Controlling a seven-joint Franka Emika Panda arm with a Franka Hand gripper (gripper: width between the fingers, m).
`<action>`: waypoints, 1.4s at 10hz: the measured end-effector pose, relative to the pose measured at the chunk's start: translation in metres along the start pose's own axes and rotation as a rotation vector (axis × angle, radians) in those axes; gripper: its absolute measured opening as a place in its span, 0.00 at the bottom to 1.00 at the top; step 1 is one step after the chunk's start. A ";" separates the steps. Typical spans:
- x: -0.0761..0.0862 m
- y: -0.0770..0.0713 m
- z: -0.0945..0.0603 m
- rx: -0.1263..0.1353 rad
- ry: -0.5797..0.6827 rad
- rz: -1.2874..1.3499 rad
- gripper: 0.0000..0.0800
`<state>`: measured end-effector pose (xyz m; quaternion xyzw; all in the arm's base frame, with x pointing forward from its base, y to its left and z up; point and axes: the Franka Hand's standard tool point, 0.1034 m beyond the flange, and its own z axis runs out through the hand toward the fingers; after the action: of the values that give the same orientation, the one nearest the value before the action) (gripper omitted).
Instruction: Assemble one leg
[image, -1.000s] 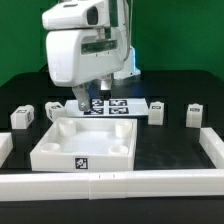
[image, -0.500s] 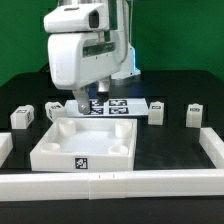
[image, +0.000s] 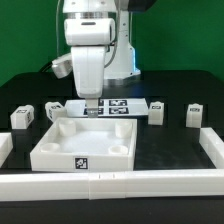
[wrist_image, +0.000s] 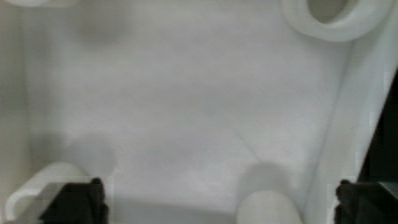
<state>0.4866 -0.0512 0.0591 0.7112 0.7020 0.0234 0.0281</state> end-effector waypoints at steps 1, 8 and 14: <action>-0.011 -0.003 0.001 0.010 0.011 0.068 0.81; -0.006 -0.053 0.041 0.034 0.028 0.104 0.81; -0.007 -0.054 0.048 0.042 0.031 0.107 0.58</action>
Offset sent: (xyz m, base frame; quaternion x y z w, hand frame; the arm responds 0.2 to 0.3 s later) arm 0.0000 0.0000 0.0000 0.0000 0.0000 0.0000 1.0000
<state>0.4366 -0.0578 0.0069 0.7477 0.6636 0.0213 0.0010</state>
